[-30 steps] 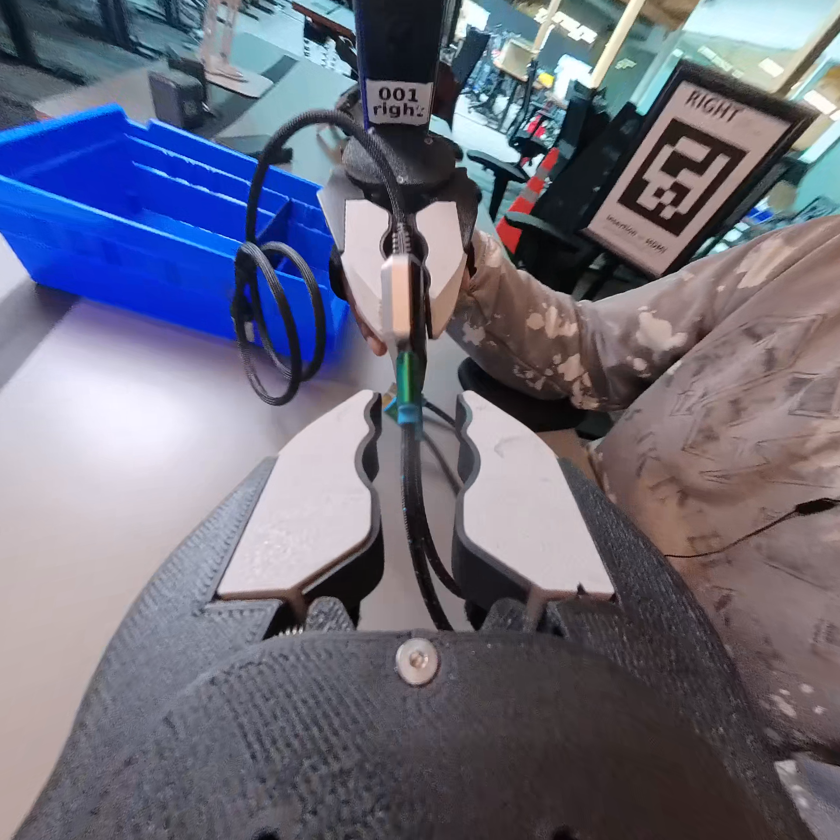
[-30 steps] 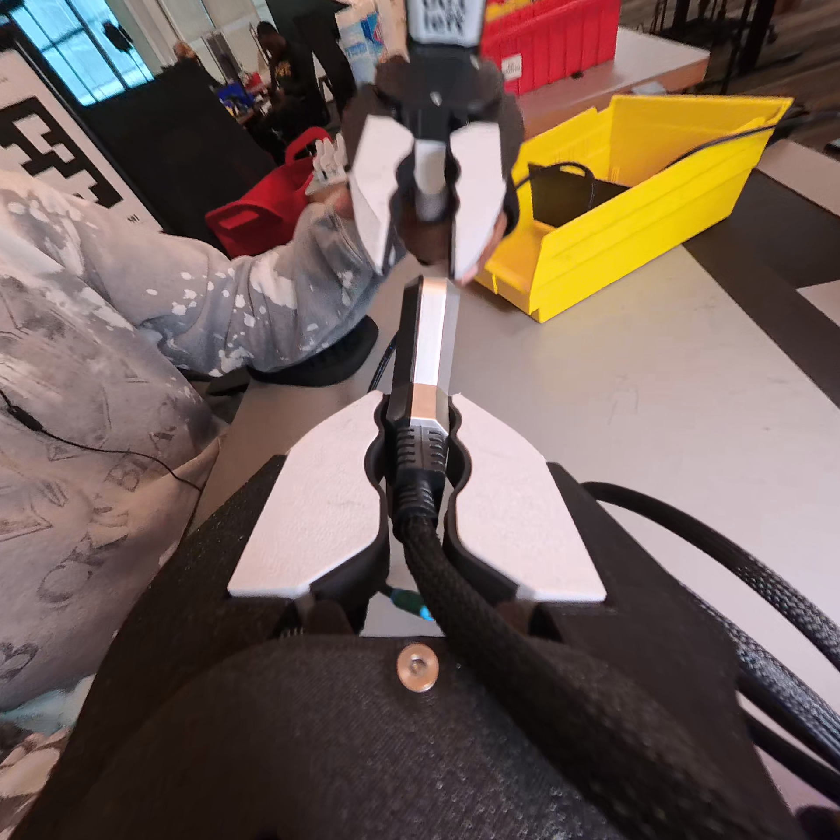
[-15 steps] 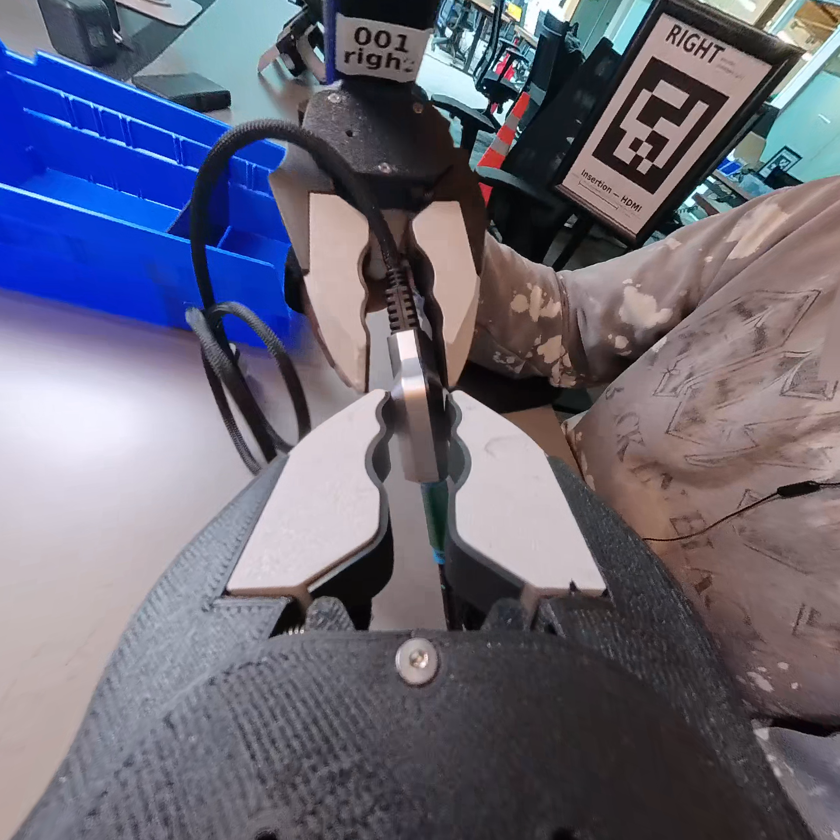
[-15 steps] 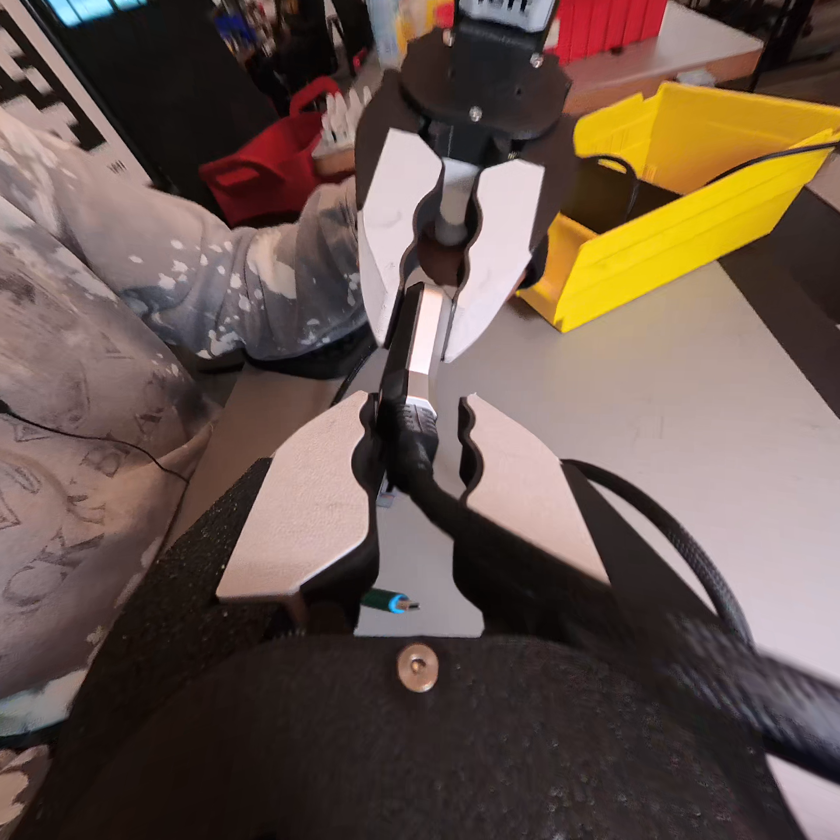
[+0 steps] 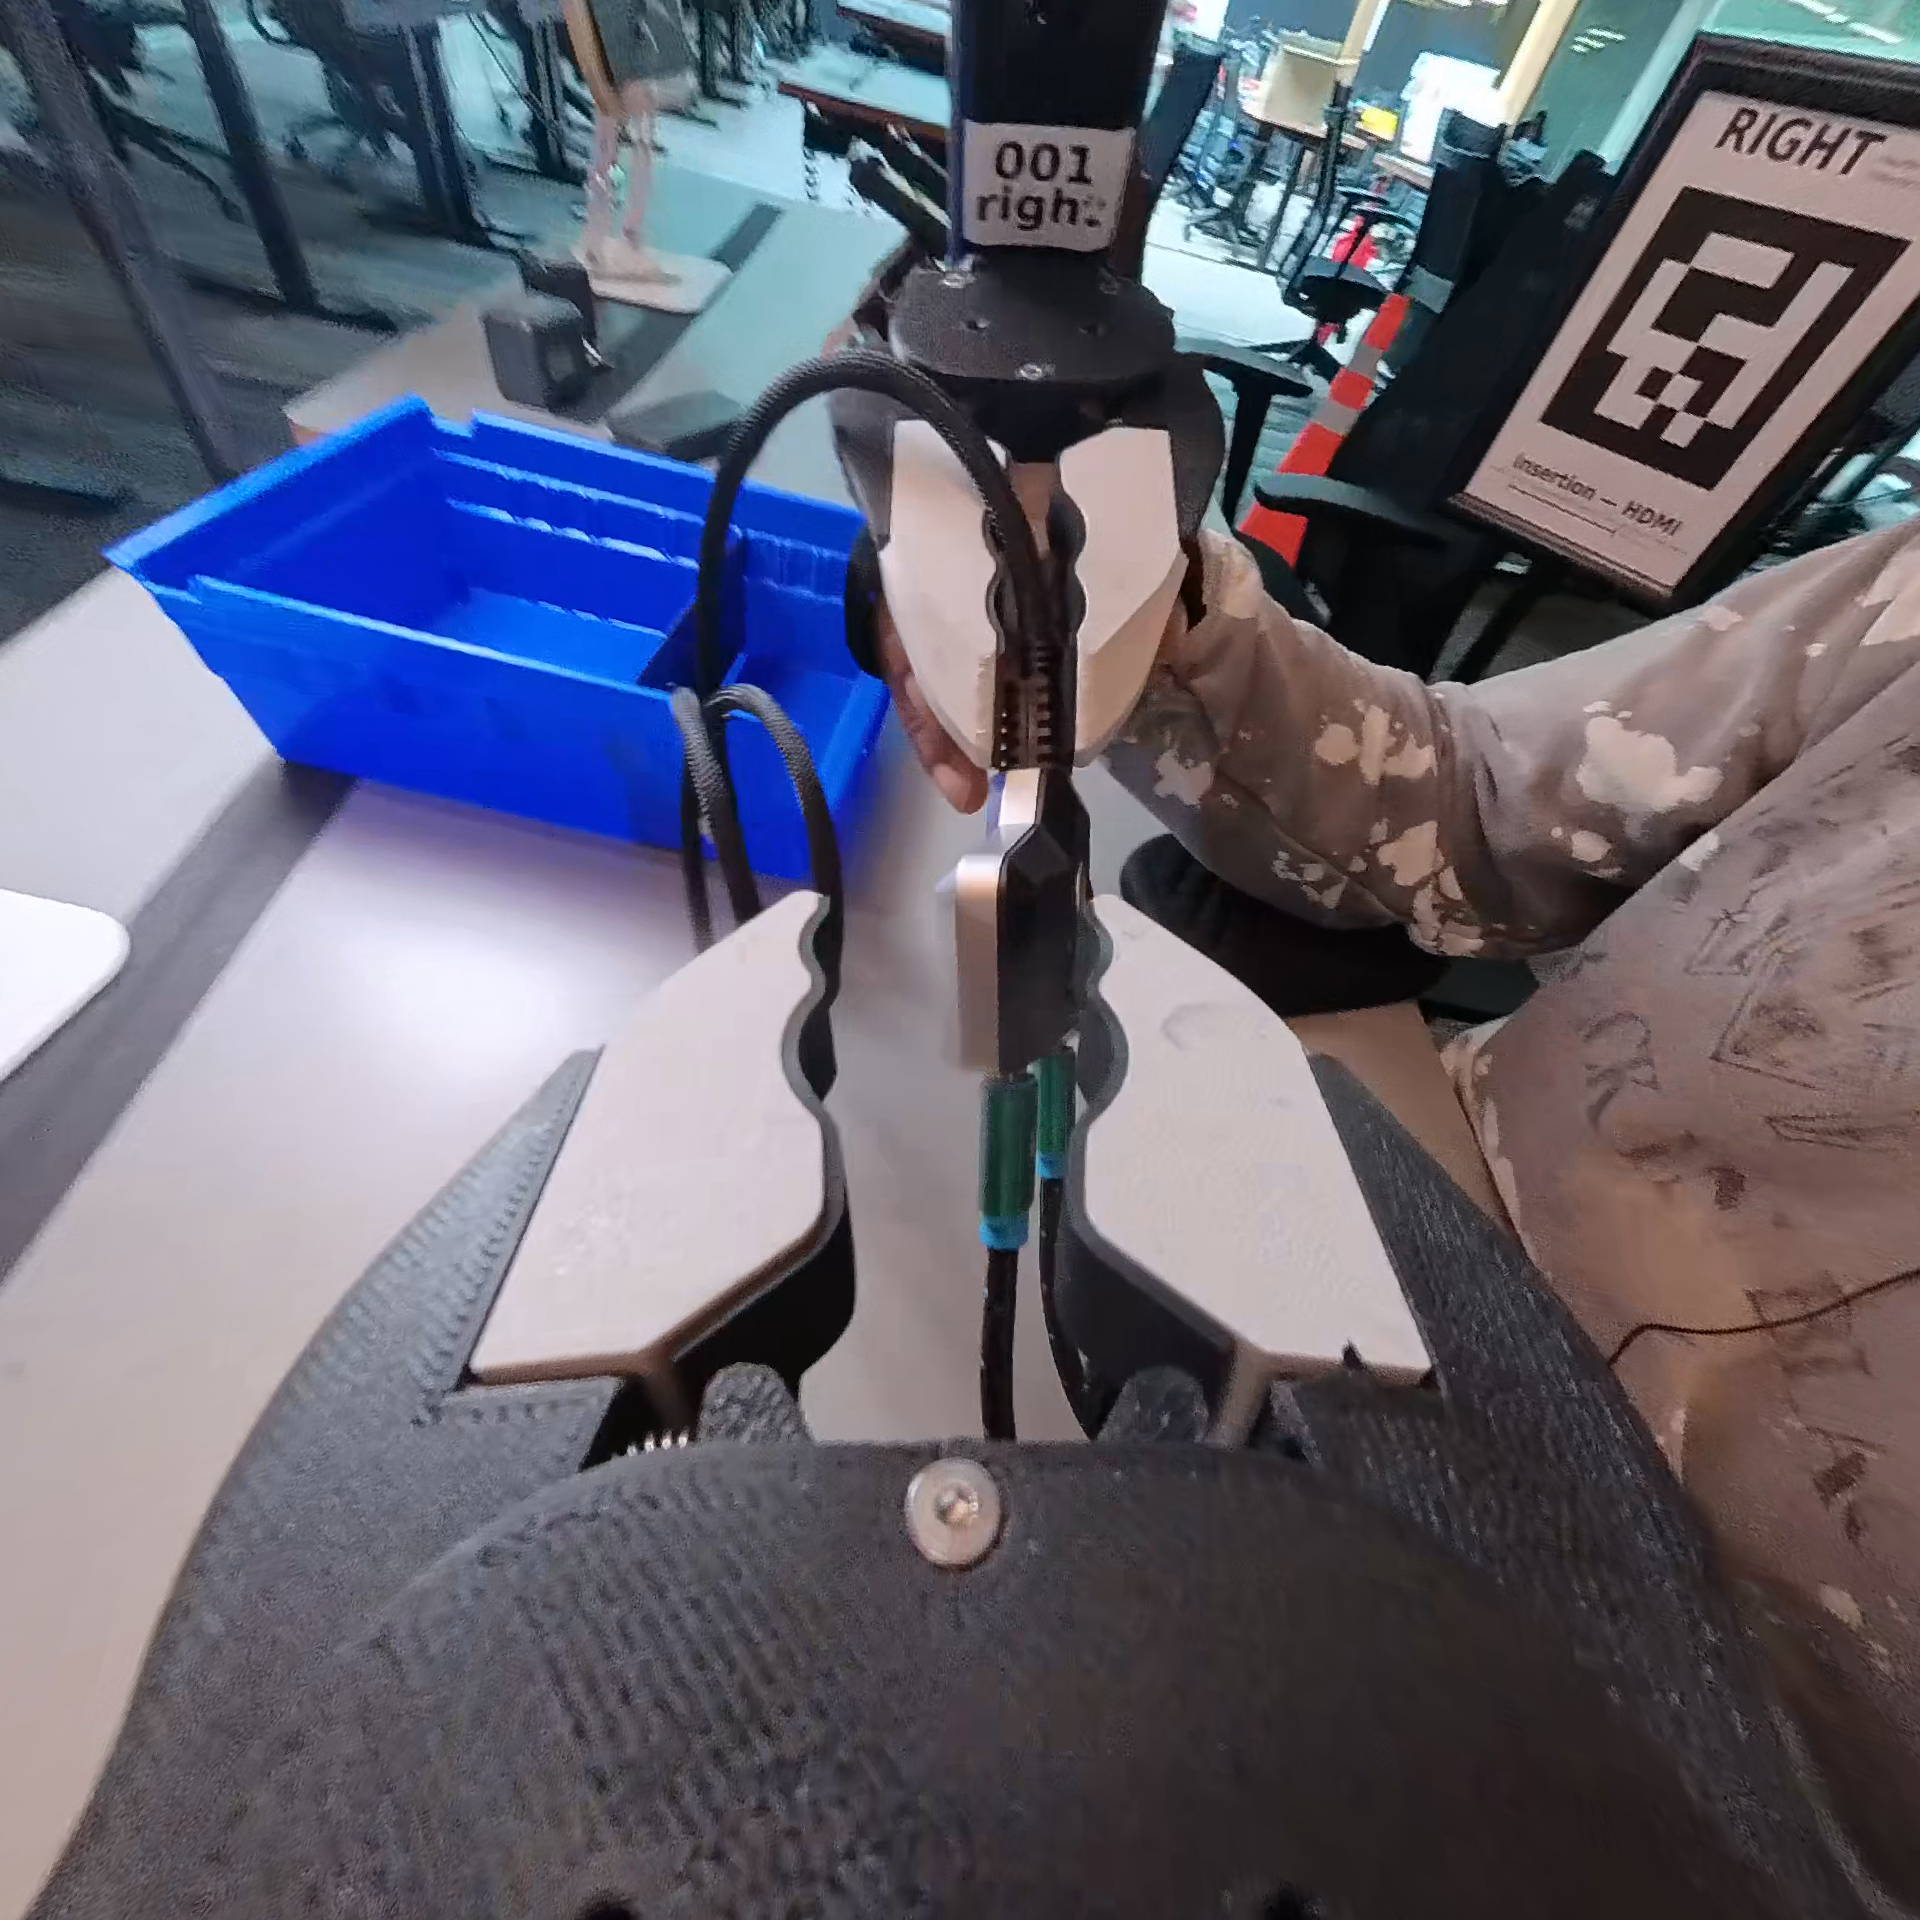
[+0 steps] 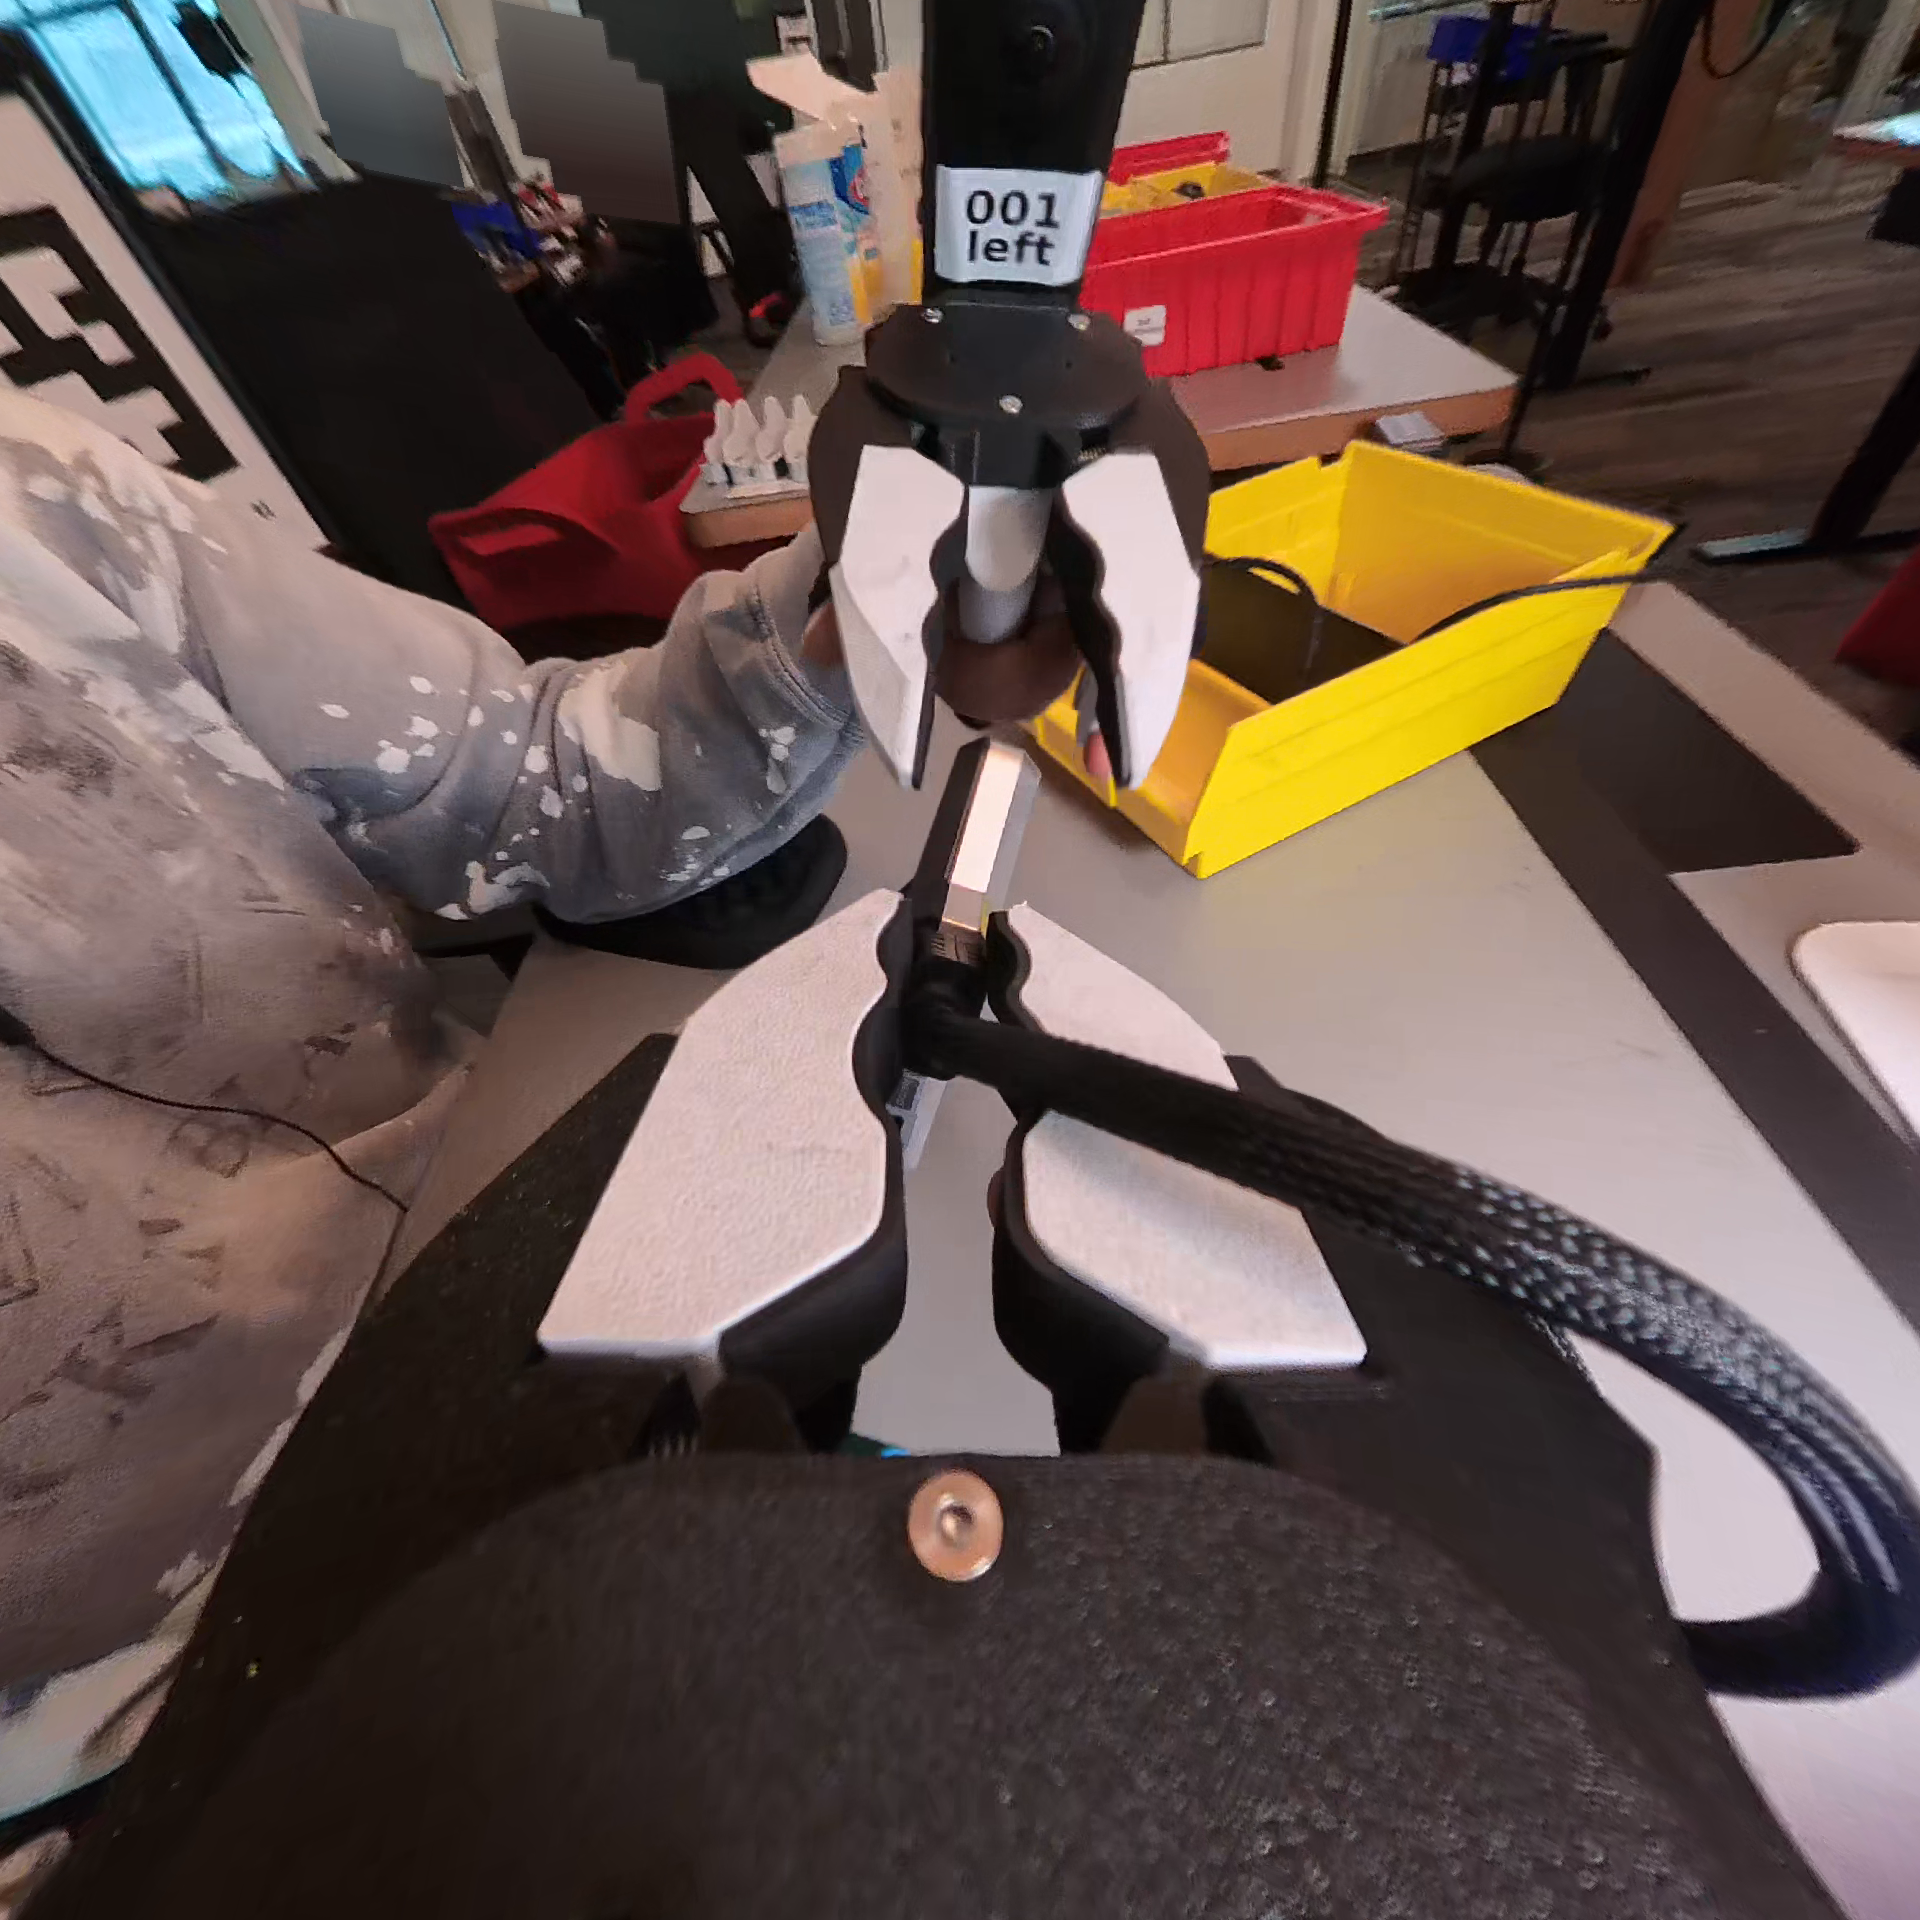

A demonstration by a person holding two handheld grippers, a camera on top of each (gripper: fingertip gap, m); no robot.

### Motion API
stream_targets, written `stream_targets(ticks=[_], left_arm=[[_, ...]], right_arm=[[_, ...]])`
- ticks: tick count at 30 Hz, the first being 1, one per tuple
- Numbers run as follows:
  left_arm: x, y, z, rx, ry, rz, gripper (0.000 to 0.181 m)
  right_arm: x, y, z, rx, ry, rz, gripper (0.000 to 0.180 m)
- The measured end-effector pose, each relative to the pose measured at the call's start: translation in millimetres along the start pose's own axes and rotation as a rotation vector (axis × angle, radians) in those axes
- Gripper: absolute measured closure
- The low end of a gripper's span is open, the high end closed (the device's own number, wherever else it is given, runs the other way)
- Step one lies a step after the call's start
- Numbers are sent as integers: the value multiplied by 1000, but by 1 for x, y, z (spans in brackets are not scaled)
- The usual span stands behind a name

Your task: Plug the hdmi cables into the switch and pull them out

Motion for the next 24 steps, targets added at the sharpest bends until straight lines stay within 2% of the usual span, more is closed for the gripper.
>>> stream_targets(ticks=[5, 10, 13, 18, 24], left_arm=[[-5, -37, -23, -52, 82, -203, 138], [0, -66, -31, -111, 48, -310, 139], [-3, -76, -33, -149, 40, -305, 140], [1, -84, -31, -163, 9, -318, 141], [9, -86, -25, -146, -21, -340, 141]], right_arm=[[13, -22, -40, 109, -57, 145, 167], [27, -67, -91, 201, -121, 342, 167], [22, -98, -121, 227, -121, 491, 167], [-18, -158, -154, 306, -193, 796, 167], [-93, -215, -160, 399, -274, 1082, 176]])
Point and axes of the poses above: each gripper's, where its closed fingertips meet, y out along the fingers, z out of its underside, x = y × z across the jaws, the point moved 4 cm from there along -y, back along the fingers, and after that the axes turned 3 degrees about z, right-handed, at the moved point
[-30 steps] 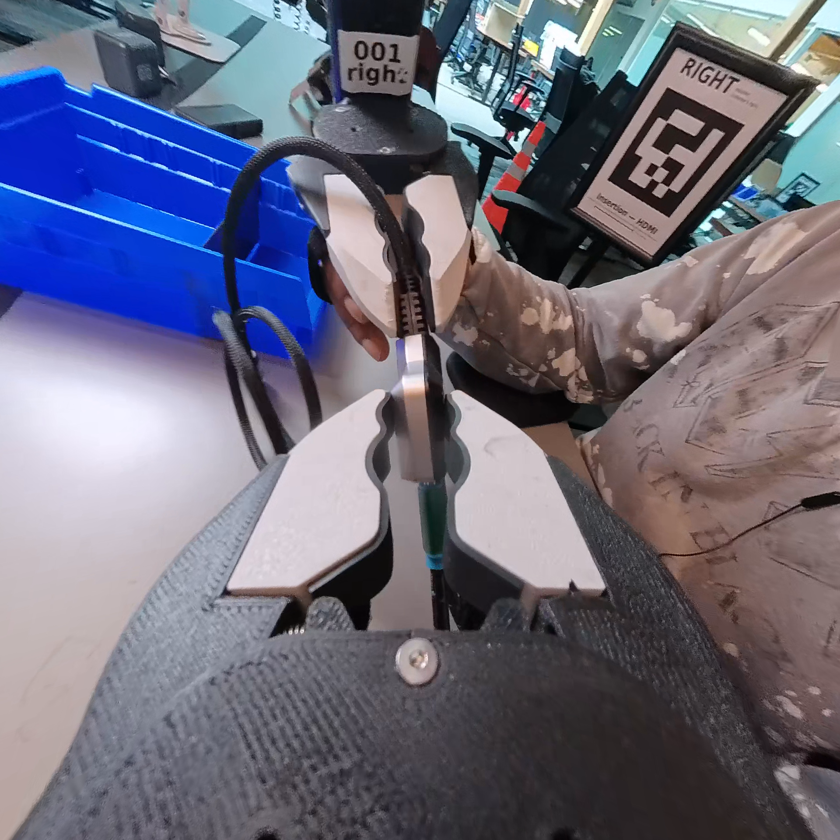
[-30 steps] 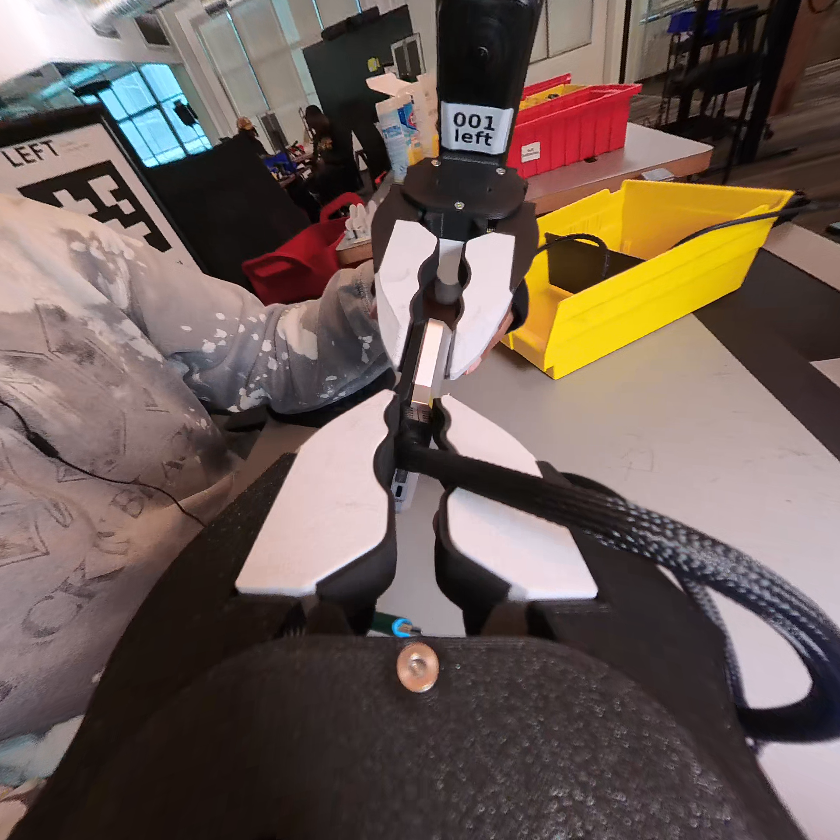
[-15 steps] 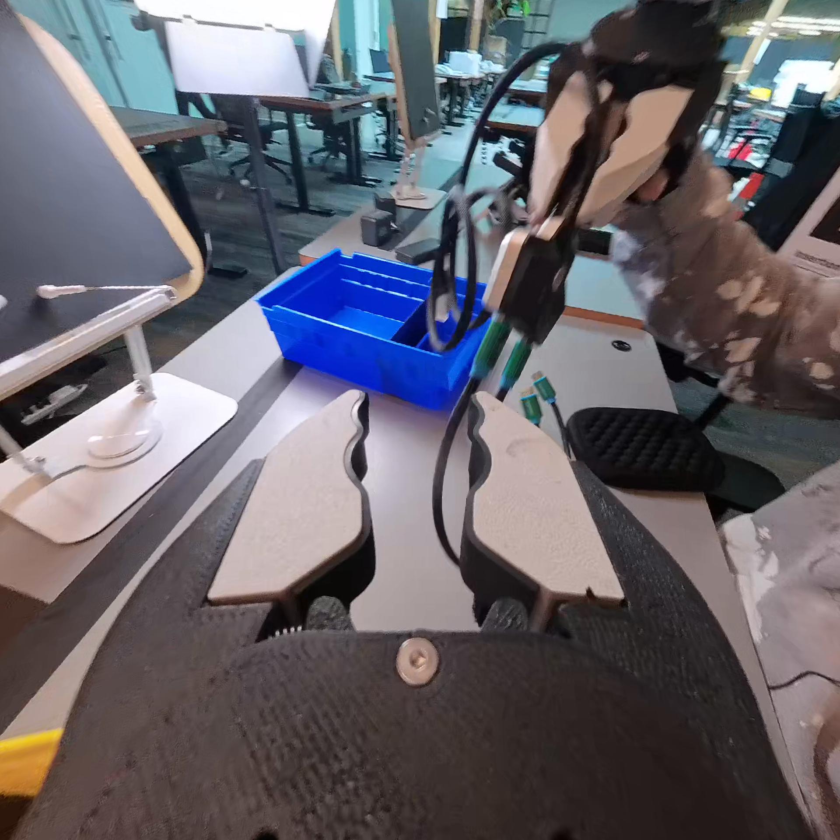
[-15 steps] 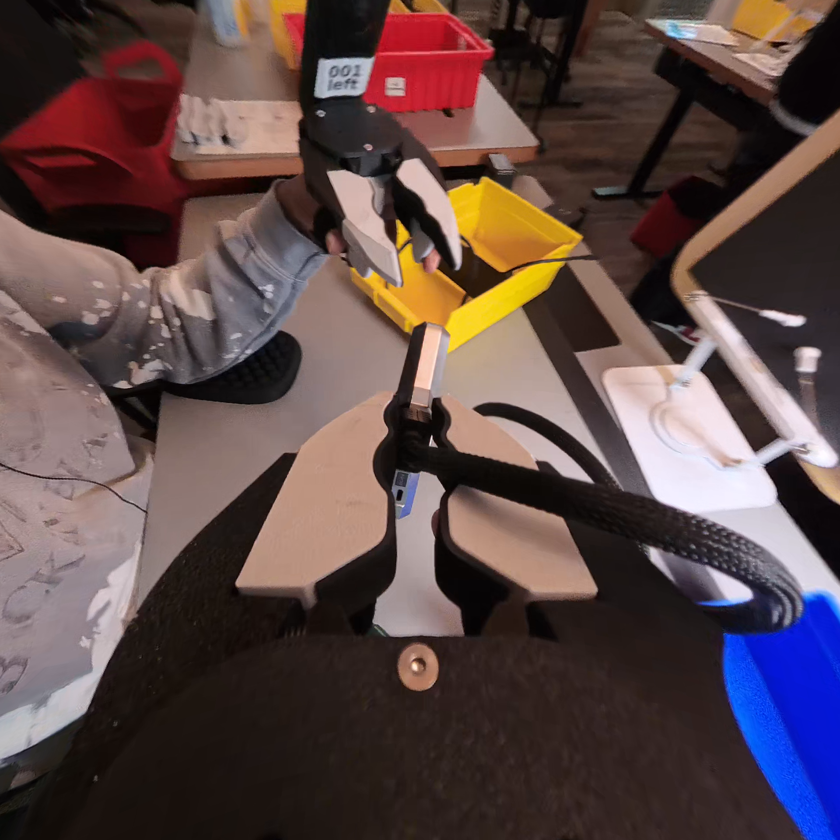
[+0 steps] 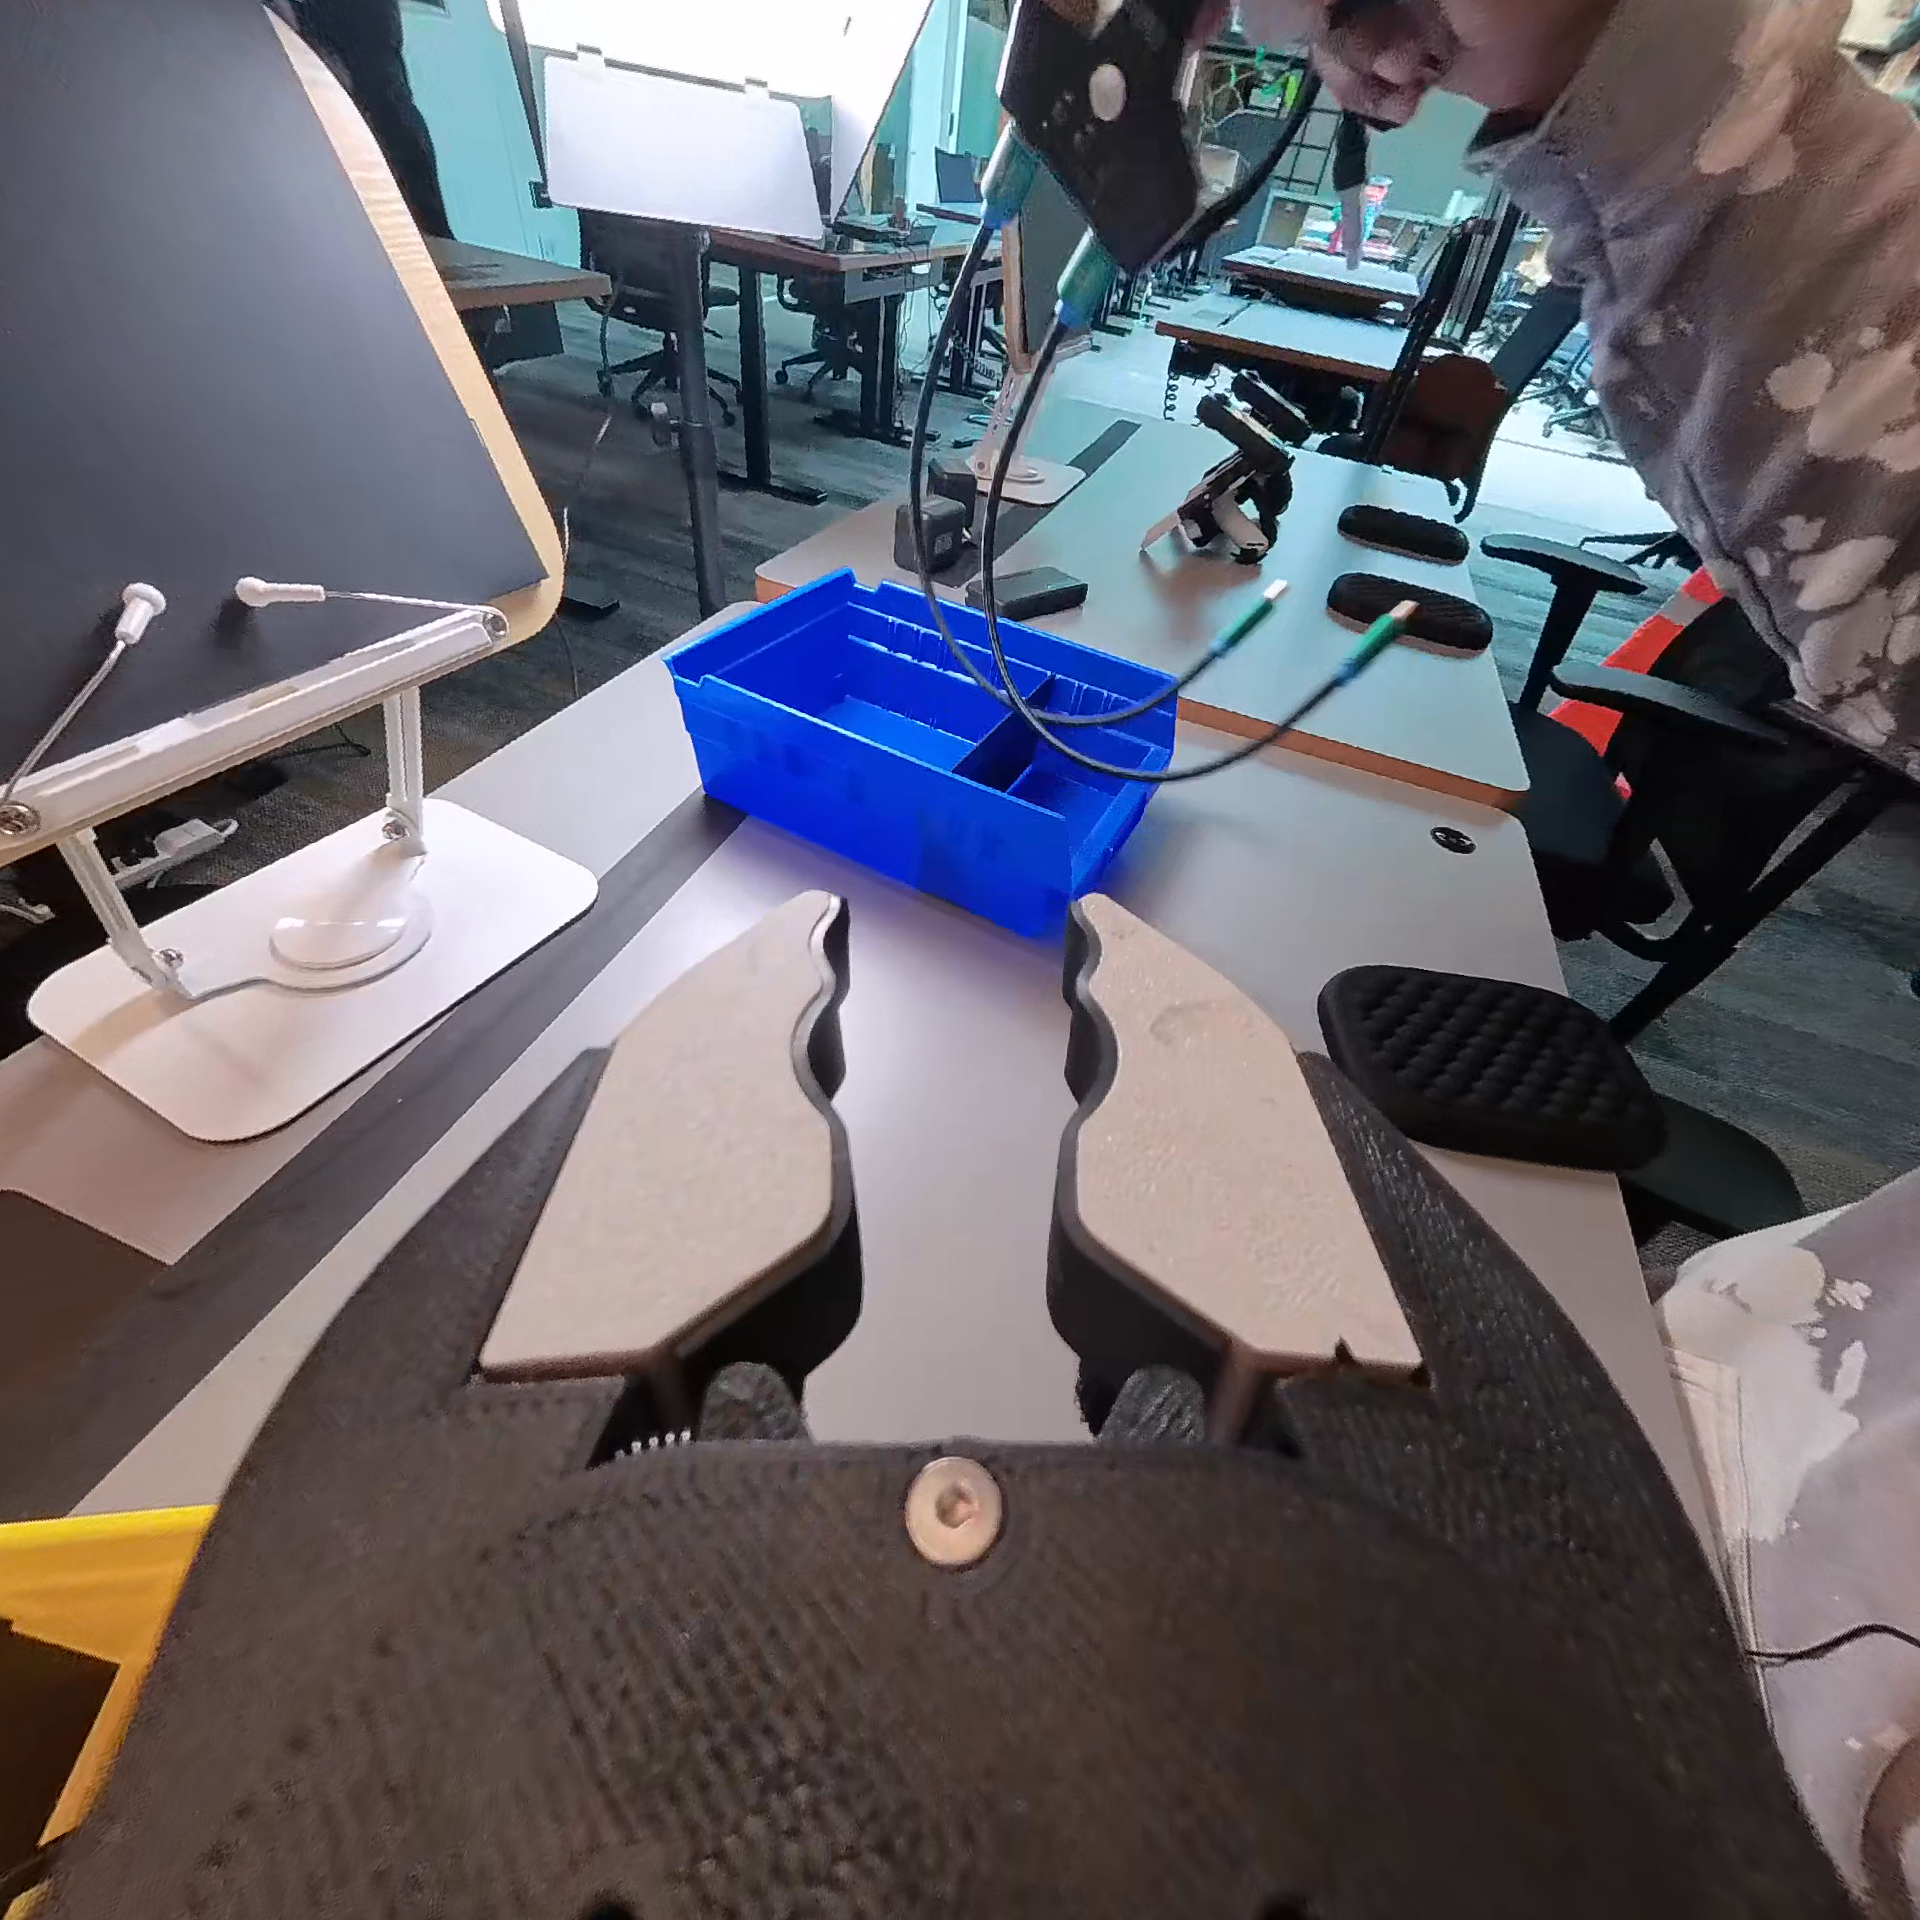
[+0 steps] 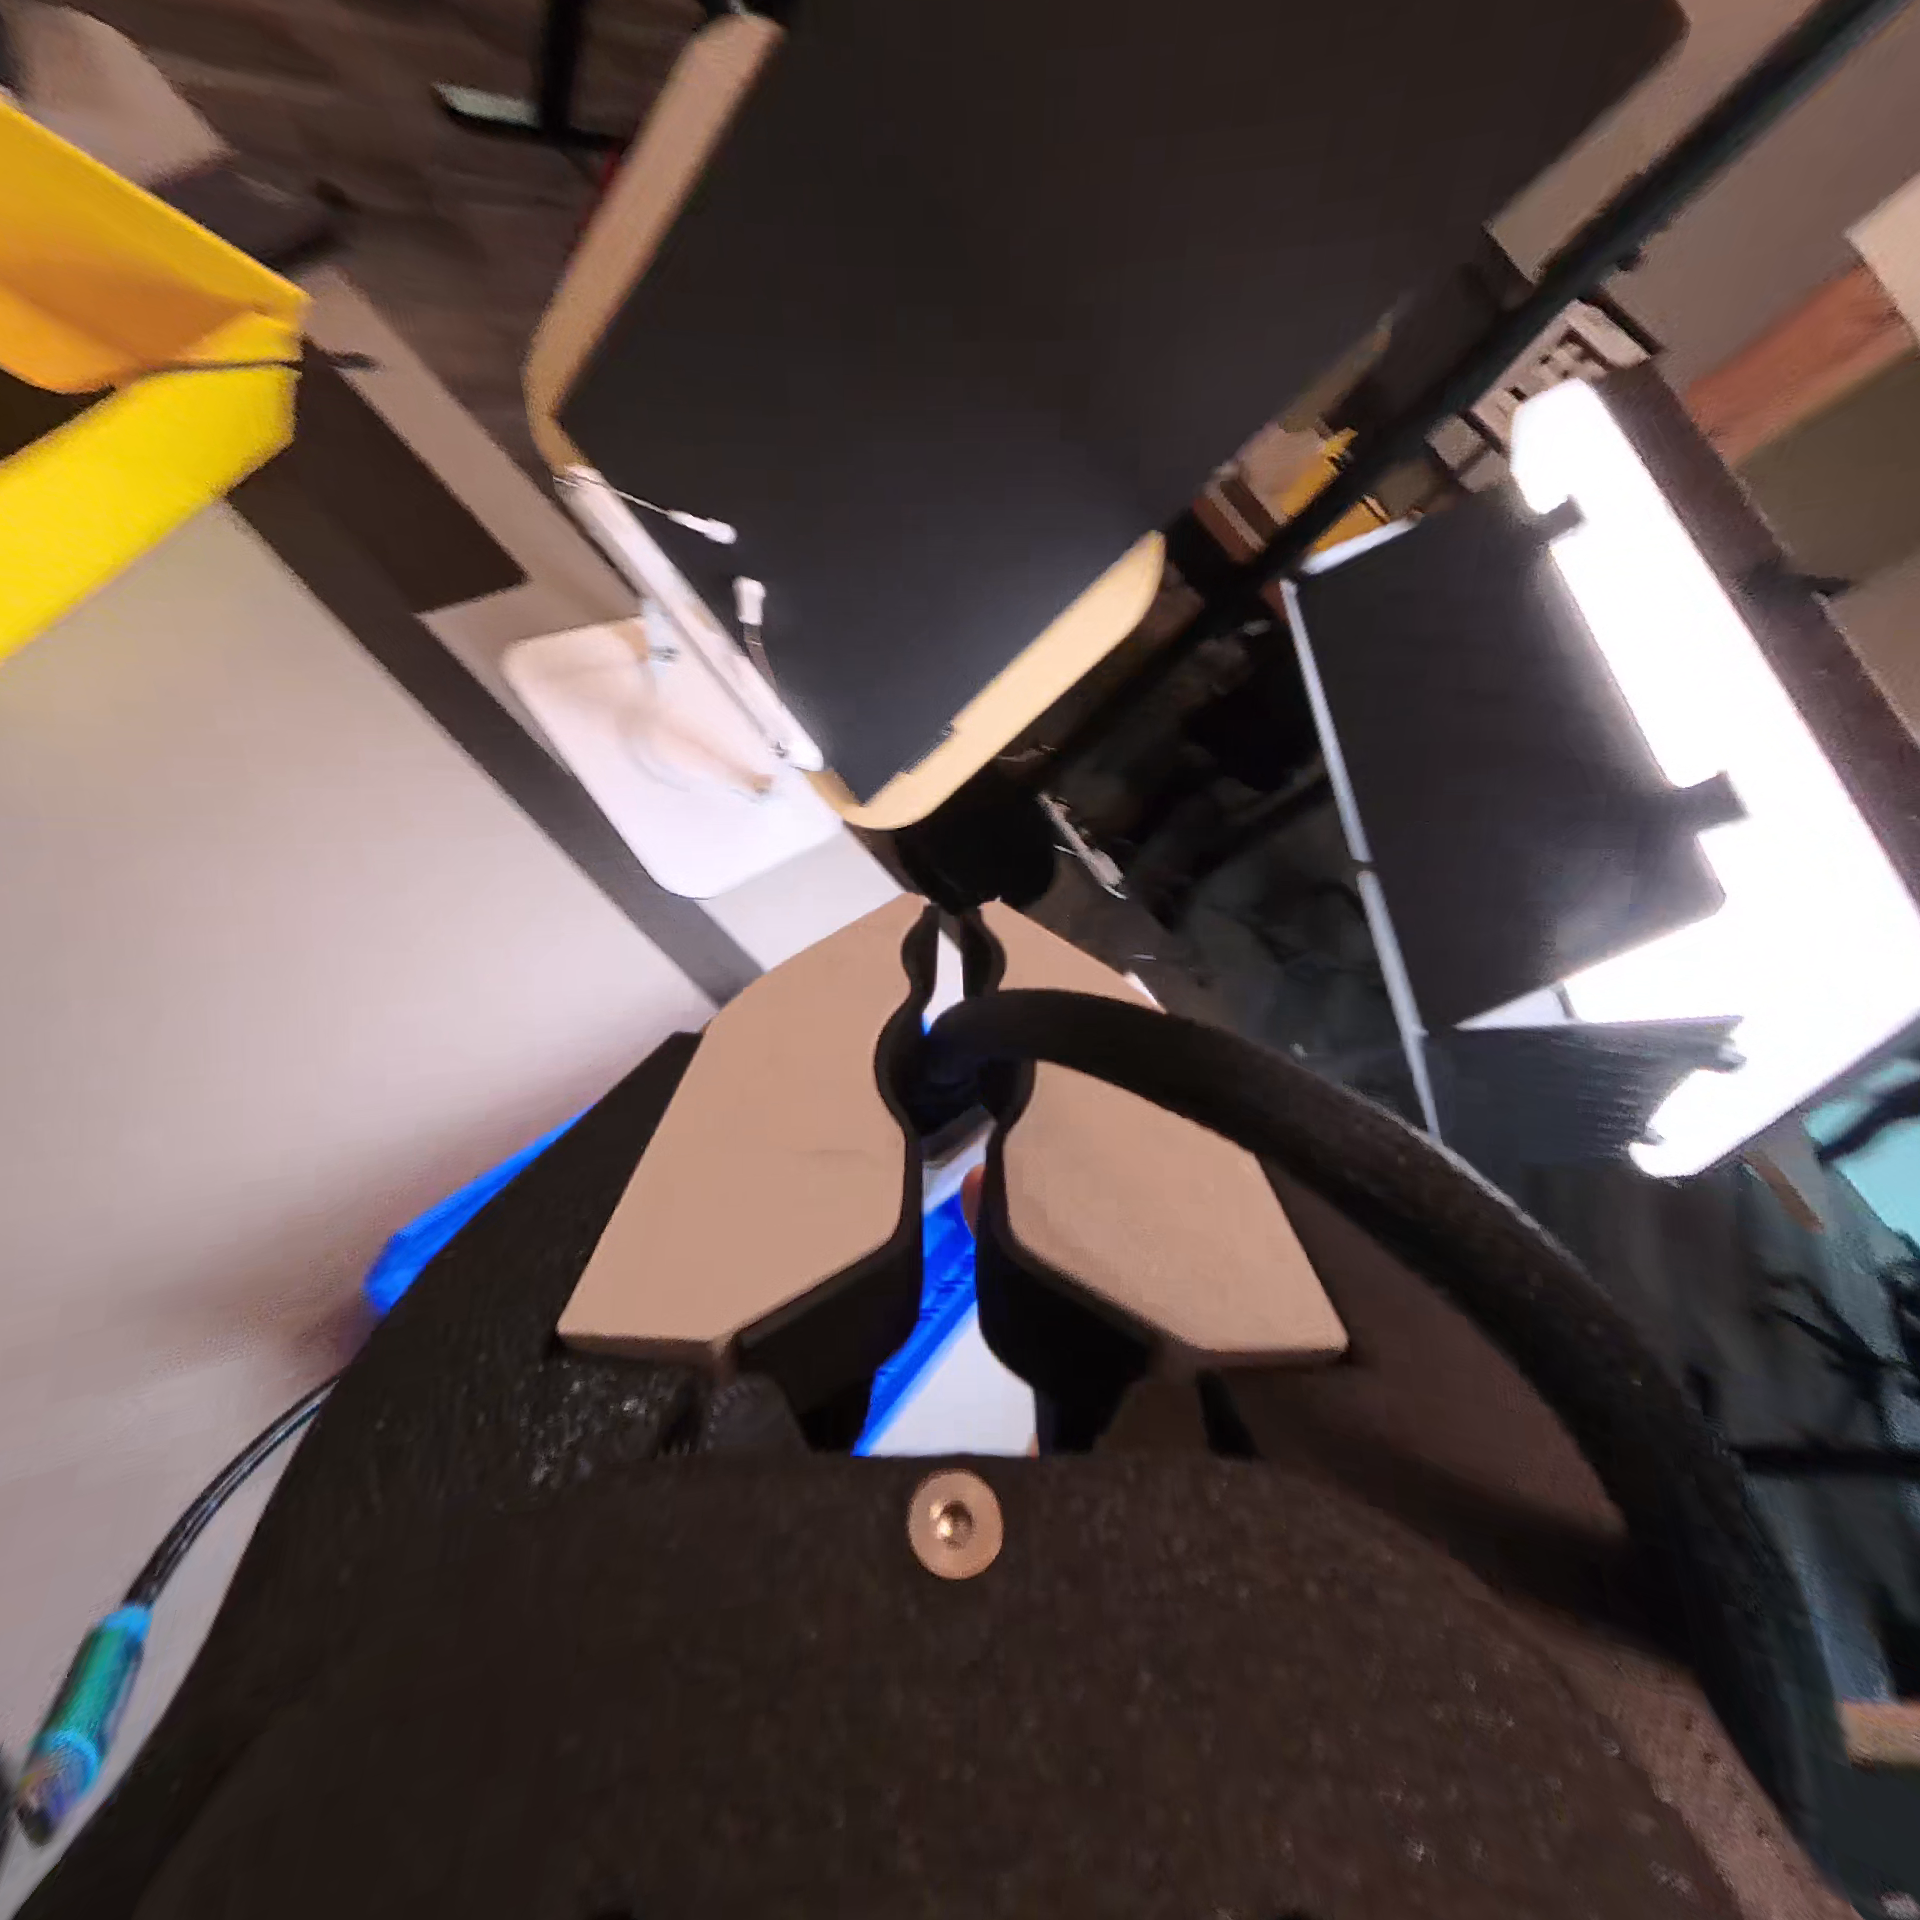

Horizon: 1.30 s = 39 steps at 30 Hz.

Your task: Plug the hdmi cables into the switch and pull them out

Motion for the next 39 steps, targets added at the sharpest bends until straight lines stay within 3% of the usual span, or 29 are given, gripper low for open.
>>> stream_targets(ticks=[6, 10, 18, 23, 27, 33, 39], left_arm=[[7, 8, 9, 40, -17, -6, 141], [15, 12, 16, 57, -42, -7, 142], [27, 19, 27, 87, -82, -4, 144], [30, 26, 34, 113, -94, -1, 144], [29, 31, 38, 142, -98, -4, 144], [31, 30, 40, 152, -106, -18, 144], [32, 26, 41, 166, -94, -39, 144]], right_arm=[[-39, 49, 35, -28, -8, 205, 176], [-26, 83, 77, -74, 36, 285, 177], [43, 119, 163, 114, 174, 11, 175], [56, 123, 185, 155, 414, -185, 172], [55, 135, 215, 300, 615, -284, 174], [71, 141, 227, 490, 559, -281, 172], [106, 117, 220, 651, 464, -321, 157]])
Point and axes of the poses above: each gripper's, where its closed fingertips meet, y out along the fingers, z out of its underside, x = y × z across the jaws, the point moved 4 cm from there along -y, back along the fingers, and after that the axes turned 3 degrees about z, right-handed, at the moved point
